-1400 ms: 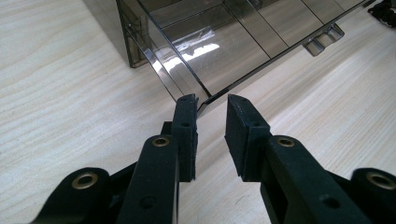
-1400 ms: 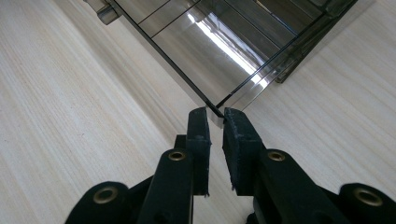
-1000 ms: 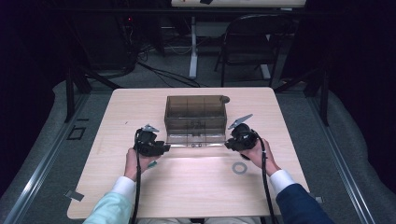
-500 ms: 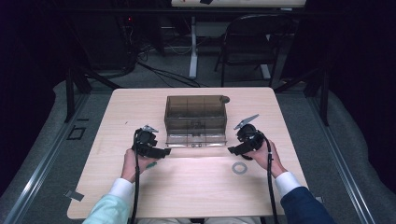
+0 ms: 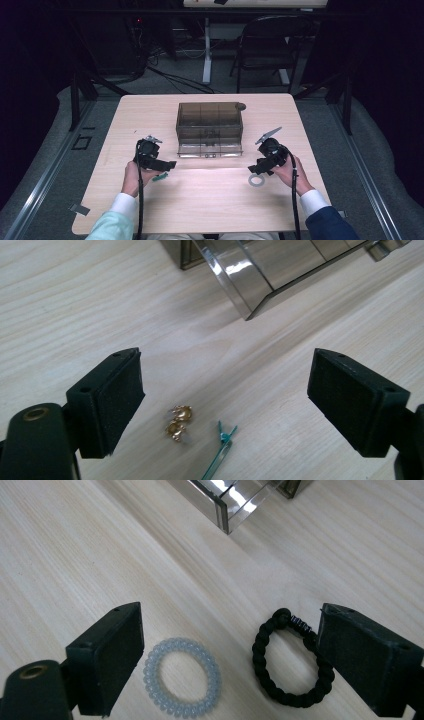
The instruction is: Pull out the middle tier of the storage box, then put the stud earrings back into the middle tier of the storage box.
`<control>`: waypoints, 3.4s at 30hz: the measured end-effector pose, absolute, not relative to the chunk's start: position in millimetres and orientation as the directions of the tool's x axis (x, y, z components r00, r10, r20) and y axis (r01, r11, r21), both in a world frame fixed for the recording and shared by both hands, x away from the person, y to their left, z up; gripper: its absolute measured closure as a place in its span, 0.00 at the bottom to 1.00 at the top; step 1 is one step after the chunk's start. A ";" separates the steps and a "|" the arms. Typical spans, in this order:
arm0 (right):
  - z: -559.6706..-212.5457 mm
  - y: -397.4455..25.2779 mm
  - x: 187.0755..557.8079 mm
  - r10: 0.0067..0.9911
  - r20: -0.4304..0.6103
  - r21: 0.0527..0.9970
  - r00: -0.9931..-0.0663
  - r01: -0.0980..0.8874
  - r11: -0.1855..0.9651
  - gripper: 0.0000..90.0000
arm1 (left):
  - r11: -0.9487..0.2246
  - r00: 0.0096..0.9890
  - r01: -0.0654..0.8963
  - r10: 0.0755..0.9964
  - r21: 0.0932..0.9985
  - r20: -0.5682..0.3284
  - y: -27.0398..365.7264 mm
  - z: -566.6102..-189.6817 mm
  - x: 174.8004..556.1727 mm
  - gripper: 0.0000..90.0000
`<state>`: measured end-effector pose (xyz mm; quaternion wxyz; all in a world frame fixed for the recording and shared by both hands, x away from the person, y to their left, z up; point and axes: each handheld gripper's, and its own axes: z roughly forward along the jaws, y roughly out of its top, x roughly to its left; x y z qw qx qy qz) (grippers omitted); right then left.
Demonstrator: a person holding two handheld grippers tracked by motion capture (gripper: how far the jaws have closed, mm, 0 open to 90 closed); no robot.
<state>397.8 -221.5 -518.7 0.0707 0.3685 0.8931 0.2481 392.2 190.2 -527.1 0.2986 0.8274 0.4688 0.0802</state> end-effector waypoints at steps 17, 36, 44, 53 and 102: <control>-524.1 -228.5 389.6 0.709 0.044 0.464 -0.704 0.643 0.609 0.14 | -0.339 0.493 0.767 0.855 0.544 -0.163 209.1 -528.9 396.7 0.18; -524.5 -227.8 392.6 0.701 0.045 0.459 -0.712 0.638 0.619 0.15 | -0.348 0.490 0.784 0.855 0.514 -0.169 208.8 -533.6 398.8 0.27; -524.4 -225.9 392.1 0.696 0.044 0.462 -0.716 0.633 0.622 0.15 | -0.385 0.510 0.783 0.847 0.489 -0.149 206.2 -536.2 398.9 0.45; -524.9 -226.0 392.2 0.696 0.045 0.460 -0.717 0.633 0.622 0.15 | -0.397 0.507 0.798 0.849 0.453 -0.148 206.2 -543.0 401.5 0.67; -523.5 -226.4 392.0 0.697 0.039 0.467 -0.716 0.629 0.621 0.15 | -0.445 0.538 0.781 0.836 0.439 -0.107 199.7 -548.1 408.1 0.95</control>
